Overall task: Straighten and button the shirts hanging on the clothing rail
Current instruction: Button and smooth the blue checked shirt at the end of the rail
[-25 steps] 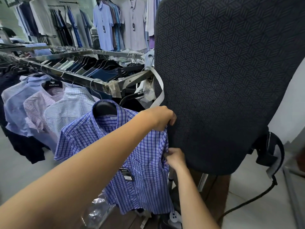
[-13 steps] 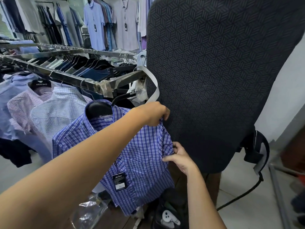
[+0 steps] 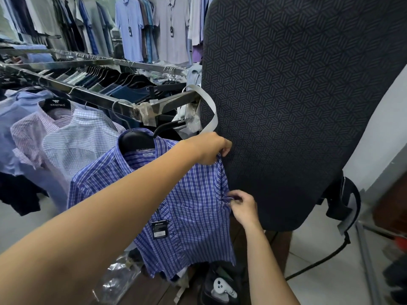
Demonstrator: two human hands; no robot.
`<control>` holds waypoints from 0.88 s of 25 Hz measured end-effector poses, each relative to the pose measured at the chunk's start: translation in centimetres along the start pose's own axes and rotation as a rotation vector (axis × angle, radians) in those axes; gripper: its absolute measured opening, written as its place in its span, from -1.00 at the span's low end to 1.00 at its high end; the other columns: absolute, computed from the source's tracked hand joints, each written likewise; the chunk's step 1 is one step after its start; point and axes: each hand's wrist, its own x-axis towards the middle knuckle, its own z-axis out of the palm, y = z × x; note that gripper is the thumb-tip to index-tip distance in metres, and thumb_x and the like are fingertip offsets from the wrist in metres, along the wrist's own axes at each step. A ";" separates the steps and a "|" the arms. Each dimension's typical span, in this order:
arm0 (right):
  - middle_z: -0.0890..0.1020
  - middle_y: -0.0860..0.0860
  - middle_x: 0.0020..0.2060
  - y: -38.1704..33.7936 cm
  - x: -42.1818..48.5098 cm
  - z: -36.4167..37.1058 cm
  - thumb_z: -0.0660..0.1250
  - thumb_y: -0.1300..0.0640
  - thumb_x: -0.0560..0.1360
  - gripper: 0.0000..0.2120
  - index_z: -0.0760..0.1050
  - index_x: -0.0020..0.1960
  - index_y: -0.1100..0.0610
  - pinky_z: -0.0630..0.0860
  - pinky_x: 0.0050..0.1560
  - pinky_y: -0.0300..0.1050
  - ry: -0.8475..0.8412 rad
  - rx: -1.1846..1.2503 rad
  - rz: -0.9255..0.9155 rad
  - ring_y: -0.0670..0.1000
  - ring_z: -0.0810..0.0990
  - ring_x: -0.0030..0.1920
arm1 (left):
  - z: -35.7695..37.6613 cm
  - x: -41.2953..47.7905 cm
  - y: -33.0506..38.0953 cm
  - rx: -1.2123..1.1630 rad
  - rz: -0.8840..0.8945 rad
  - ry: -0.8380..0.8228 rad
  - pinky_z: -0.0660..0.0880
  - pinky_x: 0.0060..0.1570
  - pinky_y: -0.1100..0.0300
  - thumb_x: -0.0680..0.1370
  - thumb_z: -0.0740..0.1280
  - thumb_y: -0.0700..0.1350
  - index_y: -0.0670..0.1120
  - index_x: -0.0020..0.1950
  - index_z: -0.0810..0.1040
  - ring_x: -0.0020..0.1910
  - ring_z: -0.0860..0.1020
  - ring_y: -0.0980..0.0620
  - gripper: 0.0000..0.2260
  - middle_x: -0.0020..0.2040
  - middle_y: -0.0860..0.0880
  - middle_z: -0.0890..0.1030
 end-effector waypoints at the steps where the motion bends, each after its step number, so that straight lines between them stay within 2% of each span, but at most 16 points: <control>1: 0.66 -0.06 -0.02 0.2 0.0 -0.2 0.33 0.34 0.52 -0.72 0.70 -0.03 0.01 0.44 -0.03 -0.36 0.034 -0.071 -0.043 -0.10 0.60 -0.05 | 0.1 0.0 -0.1 -0.002 -0.001 -0.005 0.41 -0.14 0.10 0.45 0.36 -0.32 -0.06 0.05 0.51 -0.13 0.43 0.01 -0.76 -0.16 0.06 0.47; 3: 0.65 -0.06 -0.05 0.7 0.1 -0.6 0.39 0.34 0.49 -0.78 0.73 -0.04 0.08 0.36 -0.09 -0.56 0.114 -0.155 -0.113 -0.19 0.55 -0.11 | 0.3 0.1 -0.2 0.001 -0.003 -0.014 0.41 -0.13 0.10 0.44 0.37 -0.30 -0.05 0.05 0.51 -0.12 0.44 0.01 -0.76 -0.15 0.07 0.48; 5: 0.69 -0.05 -0.09 0.9 0.1 -0.8 0.40 0.31 0.50 -0.79 0.73 -0.10 0.05 0.42 -0.09 -0.51 0.162 -0.103 -0.095 -0.18 0.59 -0.15 | 0.5 0.1 -0.4 -0.001 -0.001 -0.021 0.45 -0.07 0.07 0.44 0.37 -0.30 -0.05 0.04 0.51 -0.09 0.47 0.00 -0.76 -0.13 0.06 0.50; 7: 0.71 -0.02 -0.12 0.9 0.0 -1.2 0.36 0.28 0.55 -0.79 0.70 -0.07 0.02 0.53 -0.14 -0.25 0.223 0.238 0.111 -0.09 0.61 -0.19 | 0.6 0.1 -0.5 -0.012 -0.004 -0.027 0.47 -0.05 0.05 0.44 0.37 -0.30 -0.05 0.03 0.51 -0.06 0.50 -0.02 -0.77 -0.12 0.05 0.51; 9: 0.64 0.03 -0.15 0.9 -0.1 -2.0 0.31 0.27 0.60 -0.84 0.64 0.06 0.10 0.45 -0.25 -0.21 0.276 0.777 0.420 -0.07 0.52 -0.25 | 0.5 0.0 -0.5 -0.026 0.001 -0.019 0.46 -0.06 0.06 0.45 0.36 -0.30 -0.06 0.03 0.51 -0.07 0.50 -0.03 -0.78 -0.12 0.04 0.51; 10: 0.60 0.04 -0.15 1.2 -0.1 -2.3 0.28 0.26 0.61 -0.83 0.60 0.13 0.12 0.41 -0.27 -0.22 0.280 0.988 0.527 -0.08 0.47 -0.26 | 0.3 0.0 -0.4 -0.038 0.003 -0.010 0.45 -0.08 0.05 0.46 0.36 -0.31 -0.06 0.02 0.51 -0.08 0.48 -0.02 -0.79 -0.13 0.03 0.51; 11: 0.57 0.05 -0.15 1.4 -0.2 -2.4 0.27 0.26 0.62 -0.80 0.57 0.19 0.13 0.39 -0.27 -0.22 0.269 1.088 0.583 -0.08 0.44 -0.26 | 0.1 0.1 -0.3 -0.048 0.003 -0.001 0.45 -0.11 0.05 0.46 0.35 -0.31 -0.06 0.02 0.50 -0.10 0.47 -0.02 -0.79 -0.13 0.04 0.50; 13: 0.59 0.06 -0.11 1.5 -0.4 -2.1 0.26 0.31 0.62 -0.75 0.55 0.24 0.13 0.42 -0.25 -0.21 0.199 1.028 0.546 -0.08 0.45 -0.26 | -0.3 0.3 0.0 -0.043 0.010 0.006 0.39 -0.16 0.09 0.46 0.35 -0.31 -0.05 0.03 0.51 -0.12 0.44 0.00 -0.78 -0.15 0.05 0.48; 16: 0.64 0.06 0.10 0.7 -0.5 -1.5 0.32 0.41 0.56 -0.61 0.51 0.30 0.08 0.49 -0.25 -0.18 0.116 0.840 0.357 -0.03 0.55 -0.21 | -0.3 0.3 0.1 -0.014 0.022 0.002 0.39 -0.18 0.10 0.44 0.36 -0.31 -0.04 0.03 0.50 -0.13 0.46 0.00 -0.76 -0.18 0.08 0.47; 18: 0.63 0.04 0.15 -0.1 -0.5 -1.2 0.40 0.39 0.51 -0.54 0.50 0.33 0.05 0.53 -0.24 -0.16 0.079 0.690 0.252 0.01 0.61 -0.14 | 0.0 0.3 0.0 -0.004 0.019 -0.005 0.41 -0.16 0.10 0.44 0.35 -0.31 -0.04 0.04 0.51 -0.13 0.46 0.00 -0.75 -0.17 0.07 0.49; 20: 0.62 0.05 0.12 -0.5 -0.3 -1.0 0.42 0.31 0.53 -0.61 0.52 0.31 0.05 0.54 -0.22 -0.14 0.098 0.665 0.210 0.01 0.60 -0.15 | 0.2 0.1 0.0 -0.008 0.013 -0.009 0.36 -0.14 0.13 0.44 0.35 -0.31 -0.05 0.05 0.52 -0.13 0.44 0.01 -0.75 -0.15 0.07 0.49; 22: 0.63 0.08 0.02 -1.0 -0.4 -1.2 0.36 0.20 0.60 -0.75 0.56 0.28 0.09 0.53 -0.20 -0.14 0.126 0.772 0.229 -0.04 0.53 -0.22 | 0.3 -0.1 -0.1 -0.007 0.013 -0.002 0.31 -0.13 0.17 0.45 0.36 -0.30 -0.06 0.07 0.53 -0.13 0.42 0.02 -0.76 -0.15 0.07 0.49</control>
